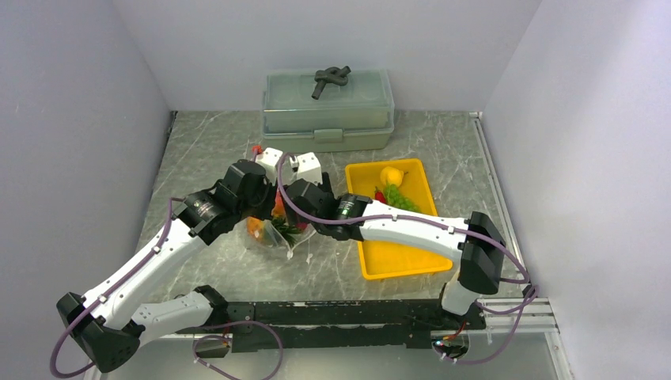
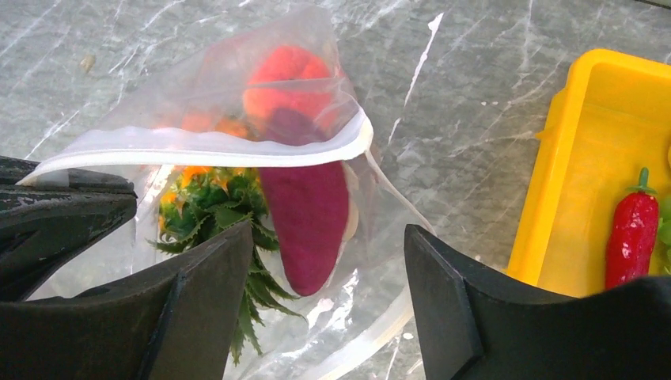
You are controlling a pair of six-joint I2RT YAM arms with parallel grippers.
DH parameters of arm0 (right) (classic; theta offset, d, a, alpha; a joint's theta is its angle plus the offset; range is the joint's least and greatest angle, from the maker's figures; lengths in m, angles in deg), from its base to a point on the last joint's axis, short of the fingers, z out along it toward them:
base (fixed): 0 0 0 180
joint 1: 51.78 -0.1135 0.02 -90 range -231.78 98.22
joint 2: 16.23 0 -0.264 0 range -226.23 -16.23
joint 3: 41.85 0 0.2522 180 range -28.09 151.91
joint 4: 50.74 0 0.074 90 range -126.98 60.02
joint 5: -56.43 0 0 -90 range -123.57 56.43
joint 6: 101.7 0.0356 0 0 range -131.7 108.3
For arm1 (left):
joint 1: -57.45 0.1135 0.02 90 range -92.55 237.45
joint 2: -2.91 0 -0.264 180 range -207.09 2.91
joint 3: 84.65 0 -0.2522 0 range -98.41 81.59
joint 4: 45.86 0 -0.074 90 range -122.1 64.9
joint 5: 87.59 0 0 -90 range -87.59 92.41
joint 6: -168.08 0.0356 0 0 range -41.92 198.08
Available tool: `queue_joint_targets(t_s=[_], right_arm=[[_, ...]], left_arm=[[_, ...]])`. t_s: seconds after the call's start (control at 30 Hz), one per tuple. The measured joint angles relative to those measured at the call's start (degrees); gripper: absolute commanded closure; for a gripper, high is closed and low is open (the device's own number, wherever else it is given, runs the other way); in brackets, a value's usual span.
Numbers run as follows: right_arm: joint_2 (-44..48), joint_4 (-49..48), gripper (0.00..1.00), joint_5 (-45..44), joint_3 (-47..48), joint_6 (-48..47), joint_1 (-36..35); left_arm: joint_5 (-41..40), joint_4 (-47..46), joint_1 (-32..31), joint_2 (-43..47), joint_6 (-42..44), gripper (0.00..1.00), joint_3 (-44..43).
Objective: Place the food in the zip-top bag and seal the zipper
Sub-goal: Place the fake vegetable in the zipper food storage bag.
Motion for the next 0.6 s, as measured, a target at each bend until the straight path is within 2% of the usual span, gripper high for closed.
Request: queue_joint_targets(t_s=[0.33, 0.6], right_arm=[[1.07, -0.22, 0.23, -0.07, -0.22, -0.13, 0.00], [9.29, -0.63, 0.23, -0.26, -3.19, 0.13, 0.00]], left_arm=[[0.00, 0.00, 0.00, -0.07, 0.00, 1.00, 0.00], [0.00, 0.02, 0.00, -0.37, 0.00, 1.00, 0.00]])
